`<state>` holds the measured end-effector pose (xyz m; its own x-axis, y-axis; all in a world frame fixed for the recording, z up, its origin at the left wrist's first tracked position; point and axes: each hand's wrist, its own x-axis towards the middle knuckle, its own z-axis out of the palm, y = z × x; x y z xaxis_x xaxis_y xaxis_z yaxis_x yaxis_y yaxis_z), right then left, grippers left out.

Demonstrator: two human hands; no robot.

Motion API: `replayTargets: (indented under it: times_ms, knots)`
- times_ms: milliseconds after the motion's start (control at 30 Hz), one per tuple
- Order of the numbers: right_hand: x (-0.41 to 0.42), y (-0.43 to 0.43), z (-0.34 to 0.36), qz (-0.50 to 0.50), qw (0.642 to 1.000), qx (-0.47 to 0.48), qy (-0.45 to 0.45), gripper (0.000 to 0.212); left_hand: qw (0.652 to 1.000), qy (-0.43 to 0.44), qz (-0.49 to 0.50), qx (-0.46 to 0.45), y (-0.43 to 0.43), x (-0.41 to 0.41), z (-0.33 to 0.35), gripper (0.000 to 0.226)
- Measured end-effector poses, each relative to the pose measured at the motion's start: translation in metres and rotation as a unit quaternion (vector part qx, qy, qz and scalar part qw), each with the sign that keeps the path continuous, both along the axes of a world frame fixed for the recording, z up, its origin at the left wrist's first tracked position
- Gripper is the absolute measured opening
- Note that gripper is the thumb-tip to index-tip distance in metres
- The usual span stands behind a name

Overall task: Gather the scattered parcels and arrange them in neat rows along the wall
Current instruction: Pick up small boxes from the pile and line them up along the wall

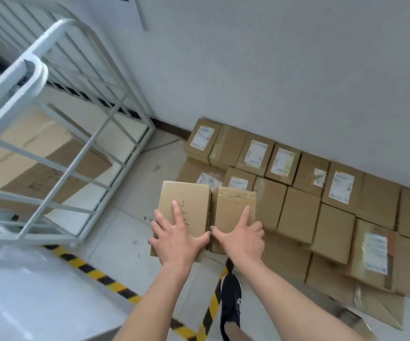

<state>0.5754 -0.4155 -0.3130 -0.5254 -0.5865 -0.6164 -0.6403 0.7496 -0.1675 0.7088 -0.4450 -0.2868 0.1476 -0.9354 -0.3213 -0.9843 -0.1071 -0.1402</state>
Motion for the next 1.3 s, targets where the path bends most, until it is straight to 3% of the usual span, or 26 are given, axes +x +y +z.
replayTargets:
  times_ms: [300,500,867,1100,1300]
  knots:
    - [0.060,-0.140,-0.070,-0.057,0.998,0.007,0.003,0.125,0.998,-0.015,-0.059,0.022,-0.167,0.059,-0.090,0.128]
    - [0.071,-0.223,-0.142,-0.106,0.993,0.034,0.026,0.124,0.994,0.008,-0.092,0.059,-0.257,0.057,-0.179,0.127]
    - [0.070,-0.262,-0.239,-0.199,0.975,0.071,0.073,0.126,0.979,-0.010,-0.177,0.102,-0.297,0.035,-0.292,0.126]
    - [0.072,-0.268,-0.264,-0.193,0.981,0.025,0.028,0.084,0.976,0.008,-0.177,0.128,-0.290,0.030,-0.309,0.097]
    - [0.057,-0.251,-0.247,-0.197,0.980,-0.027,-0.013,0.067,0.964,0.016,-0.206,0.165,-0.282,0.013,-0.293,0.078]
